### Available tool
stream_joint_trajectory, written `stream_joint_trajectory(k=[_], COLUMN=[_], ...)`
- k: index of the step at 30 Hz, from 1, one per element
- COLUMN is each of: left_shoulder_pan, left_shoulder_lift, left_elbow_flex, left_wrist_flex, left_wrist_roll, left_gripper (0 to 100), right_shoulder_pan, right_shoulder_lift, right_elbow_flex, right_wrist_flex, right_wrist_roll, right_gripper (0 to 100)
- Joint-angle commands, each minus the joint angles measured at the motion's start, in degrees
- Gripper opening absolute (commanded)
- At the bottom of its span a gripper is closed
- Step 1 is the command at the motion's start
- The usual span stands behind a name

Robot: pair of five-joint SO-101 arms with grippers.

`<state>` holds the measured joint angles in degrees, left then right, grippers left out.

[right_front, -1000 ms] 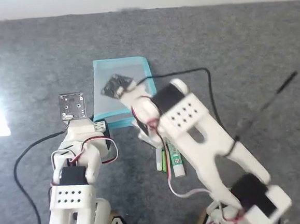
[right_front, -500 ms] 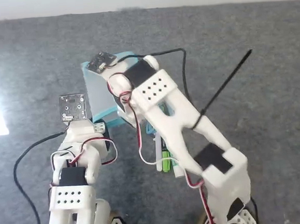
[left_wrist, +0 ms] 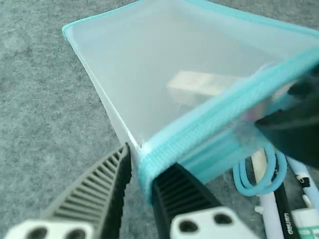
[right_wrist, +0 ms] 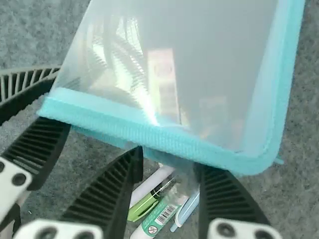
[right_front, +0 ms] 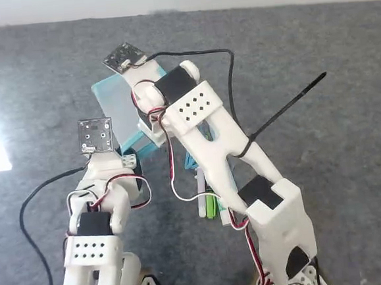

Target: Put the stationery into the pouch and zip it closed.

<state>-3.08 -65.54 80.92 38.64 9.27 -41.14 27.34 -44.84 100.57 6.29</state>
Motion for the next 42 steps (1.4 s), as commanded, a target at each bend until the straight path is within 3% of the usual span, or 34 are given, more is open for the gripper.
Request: stream_joint_trajectory(k=[1, 8, 18, 28, 42], left_shoulder_pan=[0.0, -0.4, -0.4, -3.0, -2.9], left_shoulder_lift=[-0.9, -0.9, -0.9, -1.0, -0.8], left_elbow_flex=[-0.1, -0.1, -0.1, -0.4, -0.2], left_wrist_flex=[-0.5, -0.5, -0.7, -0.7, -0.4], left_wrist_roll=[-1.0, -1.0, -1.0, -0.9, -0.9], left_gripper=[1, 1, 1, 1, 1], right_shoulder_pan=[0.5, 1.1, 3.1, 11.8, 12.1], right_shoulder_lift=[-1.5, -7.9, -35.8, -42.9, -35.6], right_elbow_flex=[-3.8, -2.3, 35.8, 77.7, 83.4], right_wrist_flex=[-0.2, 2.6, 0.9, -27.1, -41.4], right_wrist_roll=[0.4, 1.1, 5.8, 5.4, -2.6], right_gripper=[19.8, 15.8, 15.4, 15.4, 15.4])
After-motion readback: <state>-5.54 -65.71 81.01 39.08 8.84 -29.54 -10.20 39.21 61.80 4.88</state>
